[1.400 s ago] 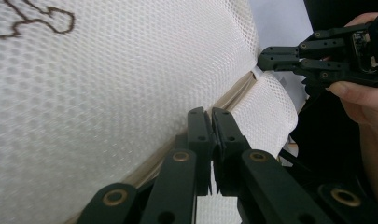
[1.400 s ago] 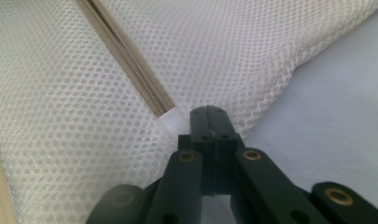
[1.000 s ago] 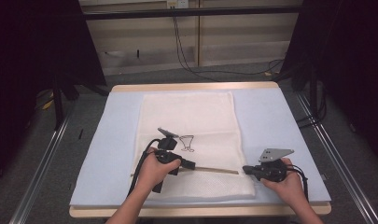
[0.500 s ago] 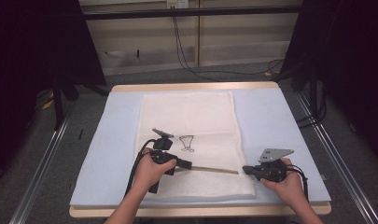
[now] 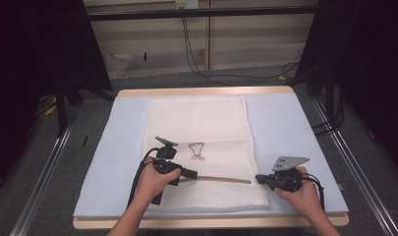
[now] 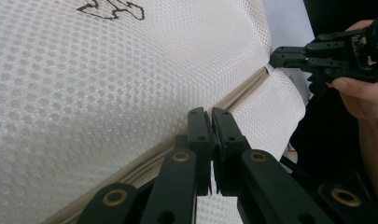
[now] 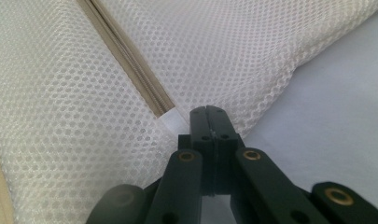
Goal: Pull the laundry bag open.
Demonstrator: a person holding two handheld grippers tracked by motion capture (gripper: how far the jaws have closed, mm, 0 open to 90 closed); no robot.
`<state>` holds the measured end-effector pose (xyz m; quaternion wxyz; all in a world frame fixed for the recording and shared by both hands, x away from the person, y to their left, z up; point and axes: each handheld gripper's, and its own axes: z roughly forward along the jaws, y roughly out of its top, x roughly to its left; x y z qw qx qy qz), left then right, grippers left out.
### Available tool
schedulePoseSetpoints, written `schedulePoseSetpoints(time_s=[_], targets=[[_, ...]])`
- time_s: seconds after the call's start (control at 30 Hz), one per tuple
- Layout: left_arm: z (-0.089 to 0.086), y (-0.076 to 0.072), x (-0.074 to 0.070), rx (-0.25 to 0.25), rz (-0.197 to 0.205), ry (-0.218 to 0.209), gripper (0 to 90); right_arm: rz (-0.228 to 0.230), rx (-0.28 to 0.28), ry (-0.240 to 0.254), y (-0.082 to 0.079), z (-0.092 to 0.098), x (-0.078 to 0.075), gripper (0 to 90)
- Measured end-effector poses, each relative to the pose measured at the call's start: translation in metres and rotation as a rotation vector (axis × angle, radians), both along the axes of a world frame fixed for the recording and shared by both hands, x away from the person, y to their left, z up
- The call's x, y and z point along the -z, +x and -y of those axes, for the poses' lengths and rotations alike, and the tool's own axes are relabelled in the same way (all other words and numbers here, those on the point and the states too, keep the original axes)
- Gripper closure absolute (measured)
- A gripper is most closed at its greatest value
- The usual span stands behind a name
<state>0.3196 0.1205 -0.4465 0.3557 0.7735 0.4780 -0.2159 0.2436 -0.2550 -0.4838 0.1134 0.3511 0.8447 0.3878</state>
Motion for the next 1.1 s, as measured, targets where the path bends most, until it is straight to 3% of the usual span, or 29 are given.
schedulePoseSetpoints(time_s=[0.57,0.87,1.1], targets=[[-0.013,0.000,0.000,-0.007,0.009,0.016,87.2,0.000,-0.013,-0.004,0.001,0.000,0.000,90.0],[-0.017,-0.002,0.003,-0.020,-0.012,0.000,87.2,-0.002,-0.018,-0.013,0.001,0.000,-0.001,90.0],[-0.020,-0.002,0.004,-0.019,0.000,-0.004,87.2,0.000,-0.020,0.001,0.001,0.001,0.000,90.0]])
